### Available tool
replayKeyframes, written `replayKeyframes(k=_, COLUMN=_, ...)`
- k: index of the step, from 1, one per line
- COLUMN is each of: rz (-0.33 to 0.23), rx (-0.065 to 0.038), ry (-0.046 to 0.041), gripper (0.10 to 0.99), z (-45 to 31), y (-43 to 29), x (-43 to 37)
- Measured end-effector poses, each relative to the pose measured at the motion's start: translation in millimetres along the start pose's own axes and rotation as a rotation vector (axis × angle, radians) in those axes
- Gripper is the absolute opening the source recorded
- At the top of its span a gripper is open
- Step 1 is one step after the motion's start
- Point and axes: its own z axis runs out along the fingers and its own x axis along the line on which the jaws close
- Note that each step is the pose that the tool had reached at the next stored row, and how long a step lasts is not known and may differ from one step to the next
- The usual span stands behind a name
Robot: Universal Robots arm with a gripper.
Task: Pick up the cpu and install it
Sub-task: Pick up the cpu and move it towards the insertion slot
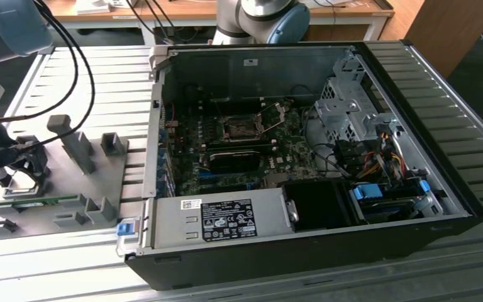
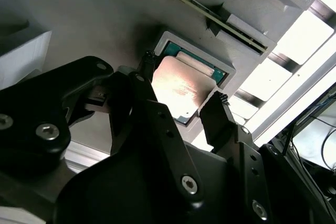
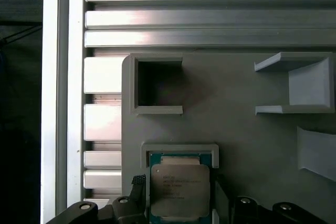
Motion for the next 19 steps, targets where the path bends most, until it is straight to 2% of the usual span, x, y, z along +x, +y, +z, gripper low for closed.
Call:
replayKeyframes(k=10, rz=0.0, rx=0.003, ry=-0.0002, gripper=0.627, z=-1.2, y=0.1, x=0.2)
replayKeyframes(k=12, rz=0.0, rx=0.003, ry=-0.0001, gripper=0.612, z=-1.2, y=0.0, x=0.2)
replayKeyframes(k=13, rz=0.0, rx=0.003, ry=-0.0002, gripper=0.545, z=-1.1, y=0.0, x=0.2)
replayKeyframes(k=16, rz=0.0, rx=0.003, ry=-0.0002, gripper=0.533, z=-1.2, y=0.1, x=0.2)
replayKeyframes(k=19, rz=0.0, rx=0.003, ry=-0.0004, gripper=0.533, z=-4.6, y=0.2, x=0.2)
